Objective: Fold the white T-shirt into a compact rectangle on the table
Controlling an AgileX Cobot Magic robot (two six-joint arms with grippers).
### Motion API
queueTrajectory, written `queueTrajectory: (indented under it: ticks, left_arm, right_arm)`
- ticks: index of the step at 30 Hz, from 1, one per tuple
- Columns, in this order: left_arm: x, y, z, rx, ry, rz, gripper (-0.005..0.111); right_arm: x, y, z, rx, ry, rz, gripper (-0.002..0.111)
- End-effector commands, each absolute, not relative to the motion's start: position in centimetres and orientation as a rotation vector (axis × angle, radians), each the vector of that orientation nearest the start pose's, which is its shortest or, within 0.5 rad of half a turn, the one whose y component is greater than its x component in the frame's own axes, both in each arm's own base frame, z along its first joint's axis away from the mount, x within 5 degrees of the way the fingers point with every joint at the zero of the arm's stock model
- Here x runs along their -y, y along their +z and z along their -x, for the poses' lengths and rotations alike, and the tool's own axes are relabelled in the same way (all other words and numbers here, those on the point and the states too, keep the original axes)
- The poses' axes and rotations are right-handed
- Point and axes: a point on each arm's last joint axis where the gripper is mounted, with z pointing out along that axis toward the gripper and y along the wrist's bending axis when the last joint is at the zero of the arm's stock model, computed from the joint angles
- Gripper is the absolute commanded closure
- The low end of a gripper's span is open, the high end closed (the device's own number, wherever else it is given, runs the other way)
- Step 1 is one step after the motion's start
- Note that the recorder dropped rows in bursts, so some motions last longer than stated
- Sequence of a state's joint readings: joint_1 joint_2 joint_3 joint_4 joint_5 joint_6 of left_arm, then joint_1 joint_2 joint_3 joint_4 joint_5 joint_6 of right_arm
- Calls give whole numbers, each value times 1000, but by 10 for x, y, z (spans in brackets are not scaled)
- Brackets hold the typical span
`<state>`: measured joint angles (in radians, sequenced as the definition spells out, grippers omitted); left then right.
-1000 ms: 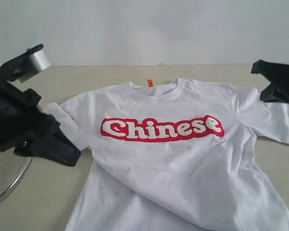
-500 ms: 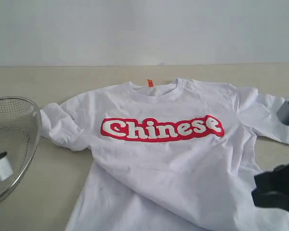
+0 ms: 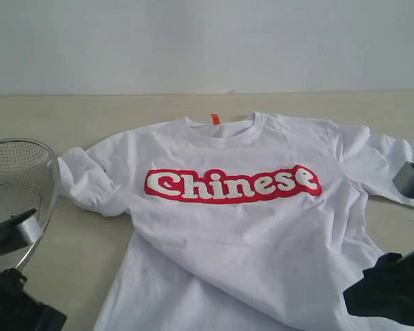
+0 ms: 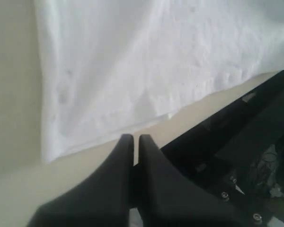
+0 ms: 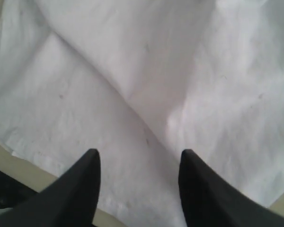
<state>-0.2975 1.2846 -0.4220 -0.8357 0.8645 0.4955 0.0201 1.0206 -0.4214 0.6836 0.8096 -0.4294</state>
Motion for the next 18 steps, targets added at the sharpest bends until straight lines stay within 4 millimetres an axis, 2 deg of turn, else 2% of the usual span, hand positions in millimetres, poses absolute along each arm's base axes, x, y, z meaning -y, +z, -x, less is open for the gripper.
queueTrajectory:
  ticks: [1, 4, 11, 15, 18]
  left_arm:
    - [113, 158, -161, -2906, -1130, -292, 102]
    - [123, 148, -181, -2824, -1207, -330, 102]
    - [129, 108, -216, -2970, -1107, -278, 102]
    - [134, 100, -231, -2988, -1106, -270, 102]
    - [132, 97, -232, -3022, -1068, -279, 102]
  right_arm:
    - [-48, 209, -144, -2662, 723, 88, 62]
    - [-49, 210, -145, -2646, 736, 102, 62]
    - [-49, 210, -144, -2654, 746, 111, 62]
    - [-50, 211, -144, -2651, 759, 99, 62]
    - [-50, 211, -144, -2650, 757, 98, 62]
